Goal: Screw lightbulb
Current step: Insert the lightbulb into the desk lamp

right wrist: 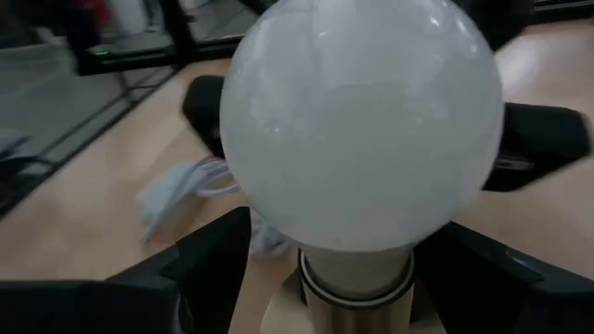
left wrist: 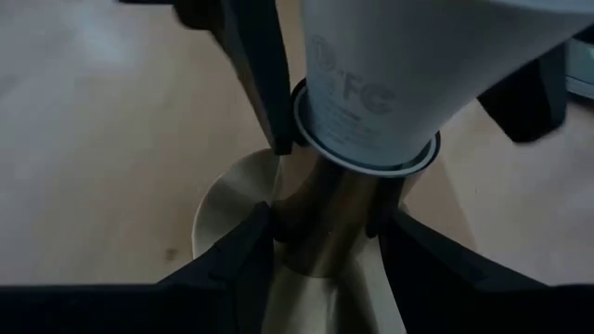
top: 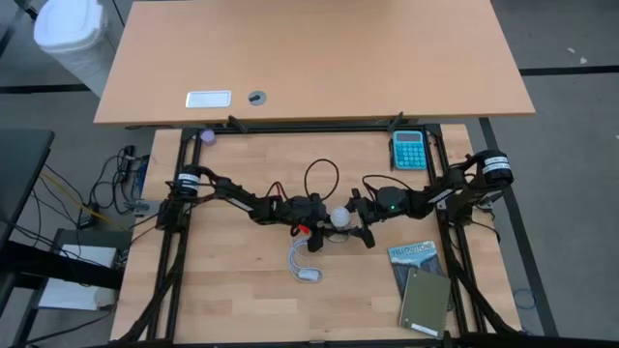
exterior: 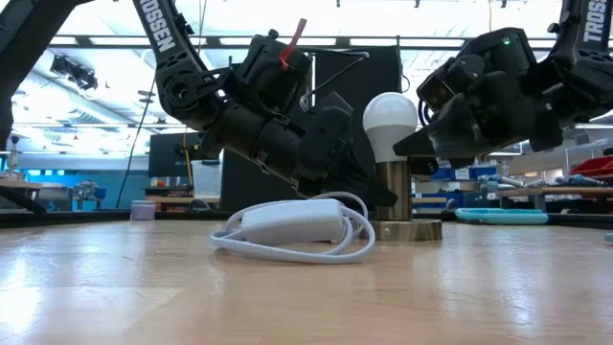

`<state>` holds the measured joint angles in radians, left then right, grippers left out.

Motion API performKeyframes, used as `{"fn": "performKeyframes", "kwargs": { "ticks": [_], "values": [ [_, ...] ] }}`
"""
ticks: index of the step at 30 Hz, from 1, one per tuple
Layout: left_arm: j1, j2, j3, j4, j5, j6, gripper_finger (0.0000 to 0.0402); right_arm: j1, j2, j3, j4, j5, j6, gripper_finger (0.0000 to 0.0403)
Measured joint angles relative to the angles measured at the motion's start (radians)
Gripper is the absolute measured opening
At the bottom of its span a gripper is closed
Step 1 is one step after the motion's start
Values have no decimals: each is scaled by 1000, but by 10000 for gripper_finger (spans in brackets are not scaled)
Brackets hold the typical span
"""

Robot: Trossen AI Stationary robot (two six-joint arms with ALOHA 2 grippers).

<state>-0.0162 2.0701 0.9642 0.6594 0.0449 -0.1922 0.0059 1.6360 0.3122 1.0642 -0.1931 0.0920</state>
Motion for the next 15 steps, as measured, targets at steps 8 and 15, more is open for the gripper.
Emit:
{"fn": "performKeyframes", "kwargs": {
  "ticks": [8, 15],
  "values": [
    [0, 0, 0, 0, 48, 15, 188, -7, 0, 0, -3, -69, -21, 292],
    [-4, 0, 0, -1, 46, -8, 188, -7, 0, 0, 24, -63, -18, 292]
  ]
}}
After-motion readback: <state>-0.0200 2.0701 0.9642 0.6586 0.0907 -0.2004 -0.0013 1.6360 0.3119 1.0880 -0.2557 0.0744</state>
